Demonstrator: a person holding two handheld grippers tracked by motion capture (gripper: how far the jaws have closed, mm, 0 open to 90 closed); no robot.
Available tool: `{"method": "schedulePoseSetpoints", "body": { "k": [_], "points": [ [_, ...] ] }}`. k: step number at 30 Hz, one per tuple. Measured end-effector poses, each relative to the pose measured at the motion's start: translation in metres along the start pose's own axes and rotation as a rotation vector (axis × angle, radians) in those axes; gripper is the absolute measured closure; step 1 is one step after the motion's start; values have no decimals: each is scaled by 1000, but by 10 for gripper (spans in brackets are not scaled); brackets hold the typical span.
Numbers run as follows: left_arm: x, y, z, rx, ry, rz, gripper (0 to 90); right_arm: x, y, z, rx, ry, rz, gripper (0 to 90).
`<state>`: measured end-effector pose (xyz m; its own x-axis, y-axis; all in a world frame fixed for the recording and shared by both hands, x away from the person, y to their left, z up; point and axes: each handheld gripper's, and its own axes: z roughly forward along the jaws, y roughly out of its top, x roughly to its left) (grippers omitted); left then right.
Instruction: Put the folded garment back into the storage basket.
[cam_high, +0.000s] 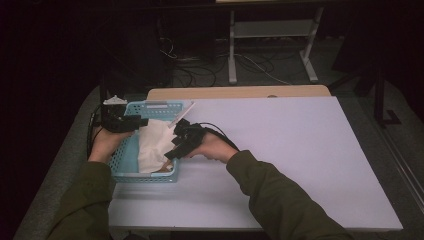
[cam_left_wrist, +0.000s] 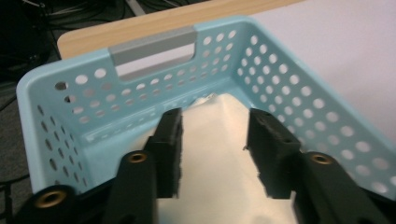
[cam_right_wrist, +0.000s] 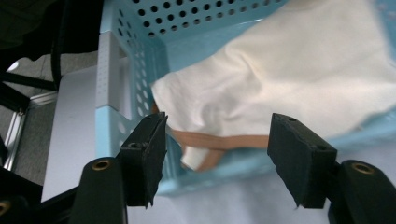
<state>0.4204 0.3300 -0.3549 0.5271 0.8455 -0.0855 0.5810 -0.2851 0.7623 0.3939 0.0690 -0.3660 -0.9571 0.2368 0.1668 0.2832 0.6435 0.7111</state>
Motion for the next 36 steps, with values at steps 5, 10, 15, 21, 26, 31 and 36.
{"method": "schedulePoseSetpoints", "body": {
  "k": [5,10,15,21,26,31,36],
  "points": [
    [-13,6,-3,-9,-24,2,432,-6,-7,-16,-23,-18,22,342],
    [-36,9,-4,-21,-64,20,338,-11,-19,-36,-50,-57,26,318],
    [-61,13,-6,-28,-111,60,269,-16,-33,-55,-72,-92,34,289],
    [-92,14,-5,-39,-151,87,206,-21,-57,-79,-102,-144,55,258],
    [-117,11,-5,-49,-181,114,162,-21,-76,-98,-117,-181,81,217],
    [-139,3,-3,-52,-192,150,133,-20,-100,-121,-134,-219,105,178],
    [-154,-7,0,-60,-220,185,90,-17,-127,-142,-155,-263,132,150]
  ]
}}
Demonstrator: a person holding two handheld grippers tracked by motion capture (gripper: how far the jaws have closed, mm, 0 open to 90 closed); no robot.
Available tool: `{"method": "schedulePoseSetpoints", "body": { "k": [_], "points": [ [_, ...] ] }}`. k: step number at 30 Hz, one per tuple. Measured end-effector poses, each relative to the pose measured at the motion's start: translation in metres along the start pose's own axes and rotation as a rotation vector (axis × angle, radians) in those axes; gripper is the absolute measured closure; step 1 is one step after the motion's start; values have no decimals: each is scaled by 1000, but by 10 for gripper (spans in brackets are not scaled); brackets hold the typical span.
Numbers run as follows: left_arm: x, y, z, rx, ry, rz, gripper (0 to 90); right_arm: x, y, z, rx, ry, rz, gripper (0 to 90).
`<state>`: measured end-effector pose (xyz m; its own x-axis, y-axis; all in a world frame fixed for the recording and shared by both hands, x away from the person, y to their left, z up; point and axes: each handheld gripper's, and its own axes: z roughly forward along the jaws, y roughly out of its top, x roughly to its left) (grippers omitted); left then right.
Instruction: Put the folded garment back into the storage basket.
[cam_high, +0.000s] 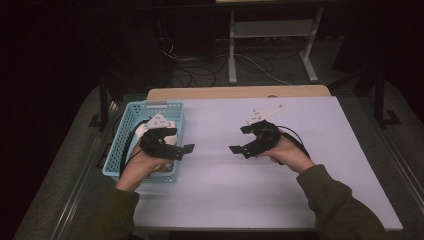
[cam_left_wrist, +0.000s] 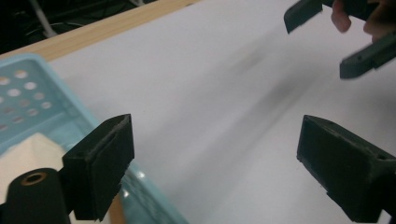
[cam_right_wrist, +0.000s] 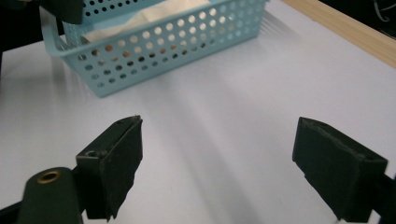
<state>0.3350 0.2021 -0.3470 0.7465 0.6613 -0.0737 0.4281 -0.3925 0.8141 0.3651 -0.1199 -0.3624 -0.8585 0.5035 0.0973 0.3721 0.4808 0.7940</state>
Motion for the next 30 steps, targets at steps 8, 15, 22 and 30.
{"method": "schedulePoseSetpoints", "body": {
  "k": [8,15,22,30],
  "points": [
    [-20,-12,1,-23,-45,48,16,-6,-42,-38,3,-72,26,132],
    [-25,-29,1,-28,-54,41,0,-9,-76,-60,12,-119,67,72],
    [-27,-40,1,-39,-67,37,0,-8,-103,-78,-8,-130,80,11],
    [-28,-44,6,-30,-76,41,0,-3,-128,-94,-16,-134,92,0]
  ]
}}
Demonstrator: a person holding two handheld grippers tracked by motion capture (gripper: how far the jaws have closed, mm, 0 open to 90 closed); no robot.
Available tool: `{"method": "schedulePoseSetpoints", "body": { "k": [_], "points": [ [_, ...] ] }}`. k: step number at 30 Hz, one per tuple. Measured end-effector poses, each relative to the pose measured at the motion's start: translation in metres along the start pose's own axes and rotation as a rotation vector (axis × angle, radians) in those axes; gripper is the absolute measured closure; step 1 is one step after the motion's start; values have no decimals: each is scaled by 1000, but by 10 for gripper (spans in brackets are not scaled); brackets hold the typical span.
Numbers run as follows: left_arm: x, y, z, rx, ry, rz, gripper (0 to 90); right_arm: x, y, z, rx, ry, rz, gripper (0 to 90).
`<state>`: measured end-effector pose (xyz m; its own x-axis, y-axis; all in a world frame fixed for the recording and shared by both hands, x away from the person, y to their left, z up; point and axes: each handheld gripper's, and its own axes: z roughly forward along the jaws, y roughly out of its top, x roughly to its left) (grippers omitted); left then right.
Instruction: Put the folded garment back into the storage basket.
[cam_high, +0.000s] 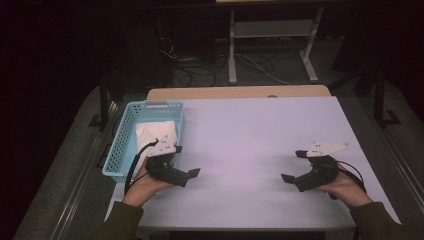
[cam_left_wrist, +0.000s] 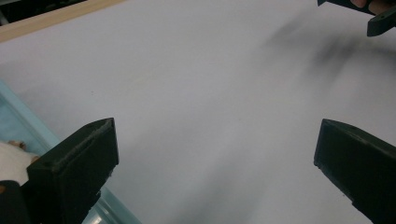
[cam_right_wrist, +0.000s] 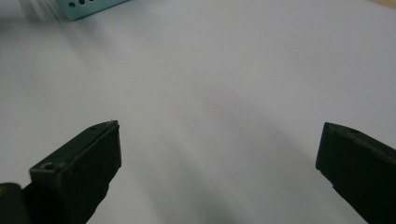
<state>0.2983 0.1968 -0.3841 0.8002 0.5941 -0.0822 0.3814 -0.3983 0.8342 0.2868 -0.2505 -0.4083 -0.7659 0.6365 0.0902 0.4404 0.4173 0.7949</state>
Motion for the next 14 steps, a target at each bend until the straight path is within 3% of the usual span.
{"method": "schedulePoseSetpoints", "body": {
  "k": [7,14],
  "points": [
    [0,-2,2,4,-8,4,0,-6,-22,-9,-6,10,30,0],
    [0,-1,1,1,-5,4,0,-7,-26,-11,-14,4,41,0]
  ]
}}
